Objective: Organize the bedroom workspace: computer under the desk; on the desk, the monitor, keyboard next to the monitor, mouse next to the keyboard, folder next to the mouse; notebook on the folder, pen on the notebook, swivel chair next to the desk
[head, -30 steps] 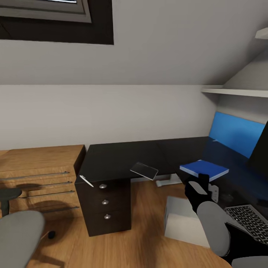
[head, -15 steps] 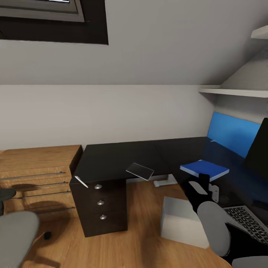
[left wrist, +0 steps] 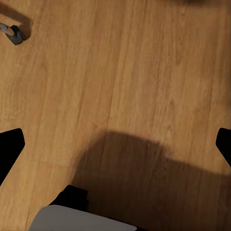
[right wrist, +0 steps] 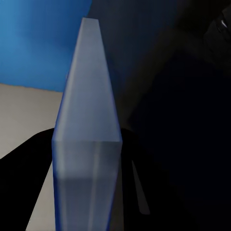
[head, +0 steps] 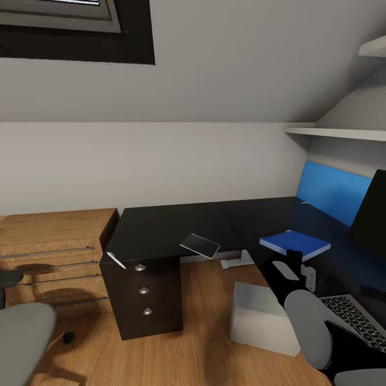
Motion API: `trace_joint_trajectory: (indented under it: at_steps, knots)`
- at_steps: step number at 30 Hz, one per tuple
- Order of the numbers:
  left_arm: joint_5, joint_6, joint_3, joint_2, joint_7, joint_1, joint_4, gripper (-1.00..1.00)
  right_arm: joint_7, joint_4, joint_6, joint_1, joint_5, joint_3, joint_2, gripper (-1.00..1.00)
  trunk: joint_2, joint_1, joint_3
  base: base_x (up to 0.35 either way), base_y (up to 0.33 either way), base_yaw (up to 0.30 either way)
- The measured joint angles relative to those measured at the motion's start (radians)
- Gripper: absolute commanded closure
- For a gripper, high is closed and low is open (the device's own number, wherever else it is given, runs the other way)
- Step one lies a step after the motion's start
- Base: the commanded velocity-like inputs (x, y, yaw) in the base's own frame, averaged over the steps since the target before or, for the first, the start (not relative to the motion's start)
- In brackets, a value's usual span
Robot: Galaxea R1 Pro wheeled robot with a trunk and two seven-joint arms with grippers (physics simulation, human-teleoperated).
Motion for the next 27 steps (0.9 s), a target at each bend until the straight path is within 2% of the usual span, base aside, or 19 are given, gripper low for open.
trace_joint_trajectory:
  at_steps: [25,26,27]
  knots:
    - [-0.001,0.000,0.000,0.000,0.000,0.000,0.000,-1.00,0.000,-0.002,0.000,0.000,0.004,0.001,0.000,1.00,0.000,0.000,0.000,0.000,0.000,0.000]
    - [-0.001,0.000,0.000,0.000,0.000,0.000,0.000,-1.00,0.000,-0.002,0.000,0.000,0.005,0.001,0.000,-1.00,0.000,0.000,0.000,0.000,0.000,0.000]
    - [-0.001,0.000,0.000,0.000,0.000,0.000,0.000,-1.00,0.000,-0.002,0.000,0.000,0.006,0.001,0.000,-1.00,0.000,0.000,0.000,0.000,0.000,0.000]
